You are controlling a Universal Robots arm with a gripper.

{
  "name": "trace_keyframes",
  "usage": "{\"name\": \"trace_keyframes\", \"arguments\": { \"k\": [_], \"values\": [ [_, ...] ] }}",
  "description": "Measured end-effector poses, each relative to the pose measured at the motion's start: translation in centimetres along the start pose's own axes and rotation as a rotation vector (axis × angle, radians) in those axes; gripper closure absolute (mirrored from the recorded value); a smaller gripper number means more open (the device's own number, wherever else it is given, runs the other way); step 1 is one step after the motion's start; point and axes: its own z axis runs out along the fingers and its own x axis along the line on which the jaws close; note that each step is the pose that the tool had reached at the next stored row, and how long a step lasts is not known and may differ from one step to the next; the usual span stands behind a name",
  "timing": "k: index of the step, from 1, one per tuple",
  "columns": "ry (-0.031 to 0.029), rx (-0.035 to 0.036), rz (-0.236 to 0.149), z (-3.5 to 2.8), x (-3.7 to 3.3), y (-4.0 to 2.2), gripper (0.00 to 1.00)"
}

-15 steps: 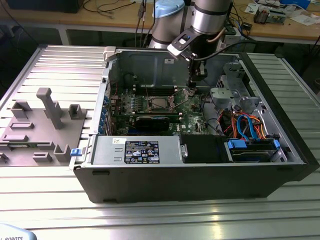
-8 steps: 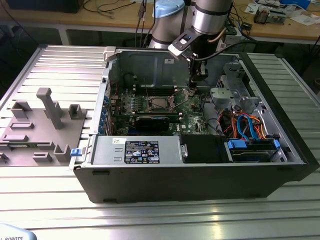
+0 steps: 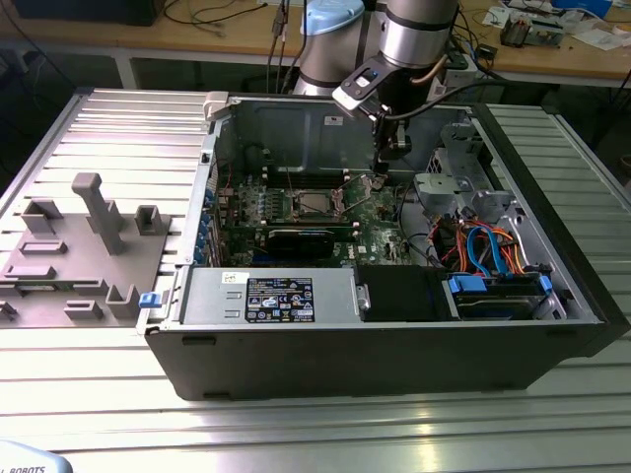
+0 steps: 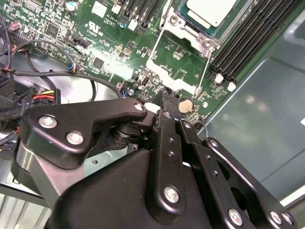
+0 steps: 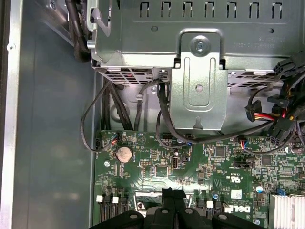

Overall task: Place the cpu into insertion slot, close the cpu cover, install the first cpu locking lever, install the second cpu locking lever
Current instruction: 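Close the cpu cover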

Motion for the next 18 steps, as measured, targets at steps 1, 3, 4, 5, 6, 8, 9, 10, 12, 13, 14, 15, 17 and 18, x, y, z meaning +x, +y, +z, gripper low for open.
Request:
{"name": "trace_keyframes", "arguments": {
  "k": [1,3,4,5,6,8,9,10,12,13,14,15,17,18],
  "values": [
    [-0.0001,0.0001,0.0,0.0,0.0,0.04,0.89],
    [0.0,0.0,0.0,0.02,-0.01,0.12,0.89],
    [0.0,0.0,0.0,0.04,-0.01,0.15,0.89],
    [-0.0001,0.0,0.0,0.06,-0.02,0.19,0.89],
    [-0.0001,0.0001,0.0,0.13,-0.01,0.24,0.89],
    [-0.0001,0.0003,0.0,0.26,-0.01,0.33,0.89],
    [0.0,0.0004,0.0,0.32,-0.02,0.35,0.89],
    [0.0,0.0004,0.0,0.36,-0.02,0.38,0.89],
    [-0.0002,0.0005,0.0,0.43,-0.02,0.41,0.89],
    [0.0,0.0004,0.0,0.48,-0.02,0.43,0.89],
    [0.0,0.0004,0.0,0.51,-0.02,0.44,0.89],
    [0.0002,0.0004,0.0,0.54,-0.02,0.44,0.89],
    [0.0001,0.0004,0.0,0.57,-0.02,0.45,0.89],
    [0.0001,0.0004,0.0,0.59,-0.02,0.45,0.89]
  ]
}}
